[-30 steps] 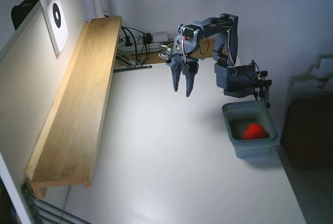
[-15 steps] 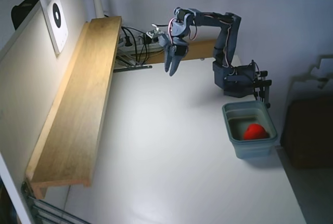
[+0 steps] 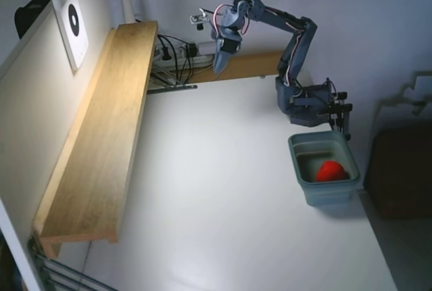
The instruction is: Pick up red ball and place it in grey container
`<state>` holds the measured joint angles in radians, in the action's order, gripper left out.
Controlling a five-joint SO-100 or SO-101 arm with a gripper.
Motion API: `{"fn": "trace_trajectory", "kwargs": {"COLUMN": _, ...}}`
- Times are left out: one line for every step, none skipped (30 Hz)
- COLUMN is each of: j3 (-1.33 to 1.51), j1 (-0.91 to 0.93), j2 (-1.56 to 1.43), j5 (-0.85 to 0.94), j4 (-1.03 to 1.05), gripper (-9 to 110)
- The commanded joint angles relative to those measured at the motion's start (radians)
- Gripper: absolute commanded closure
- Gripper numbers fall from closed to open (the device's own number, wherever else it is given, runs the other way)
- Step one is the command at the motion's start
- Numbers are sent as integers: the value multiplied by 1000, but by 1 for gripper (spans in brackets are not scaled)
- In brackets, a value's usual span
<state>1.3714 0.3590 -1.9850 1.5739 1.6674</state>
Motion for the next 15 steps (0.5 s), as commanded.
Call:
{"fn": "trace_trajectory", "kwargs": {"j3": -40, "j1": 64, "j2": -56, "j5": -3, "j4": 33, "gripper": 102}}
{"fn": "trace_trajectory", "kwargs": {"j3": -41, "j1": 74, "j2": -60, "j5": -3, "j4": 37, "gripper": 102}}
{"fn": "trace_trajectory", "kwargs": {"j3": -42, "j1": 87, "j2": -66, "j5": -3, "j4": 43, "gripper": 102}}
{"fn": "trace_trajectory", "kwargs": {"j3": -43, "j1": 100, "j2": -71, "j5": -3, "j4": 49, "gripper": 103}}
{"fn": "trace_trajectory", "kwargs": {"j3": -44, "j1": 112, "j2": -75, "j5": -3, "j4": 54, "gripper": 103}}
{"fn": "trace_trajectory", "kwargs": {"j3": -45, "j1": 119, "j2": -78, "j5": -3, "j4": 58, "gripper": 103}}
{"fn": "trace_trajectory", "kwargs": {"j3": -46, "j1": 129, "j2": -82, "j5": -3, "j4": 62, "gripper": 103}}
{"fn": "trace_trajectory", "kwargs": {"j3": -47, "j1": 137, "j2": -85, "j5": -3, "j4": 66, "gripper": 104}}
{"fn": "trace_trajectory", "kwargs": {"j3": -47, "j1": 143, "j2": -87, "j5": -3, "j4": 68, "gripper": 104}}
{"fn": "trace_trajectory", "kwargs": {"j3": -48, "j1": 149, "j2": -90, "j5": -3, "j4": 71, "gripper": 104}}
{"fn": "trace_trajectory", "kwargs": {"j3": -48, "j1": 155, "j2": -92, "j5": -3, "j4": 74, "gripper": 104}}
{"fn": "trace_trajectory", "kwargs": {"j3": -49, "j1": 158, "j2": -93, "j5": -3, "j4": 75, "gripper": 104}}
{"fn": "trace_trajectory", "kwargs": {"j3": -49, "j1": 161, "j2": -95, "j5": -3, "j4": 76, "gripper": 104}}
{"fn": "trace_trajectory", "kwargs": {"j3": -49, "j1": 164, "j2": -96, "j5": -3, "j4": 77, "gripper": 104}}
{"fn": "trace_trajectory", "kwargs": {"j3": -49, "j1": 164, "j2": -96, "j5": -3, "j4": 78, "gripper": 104}}
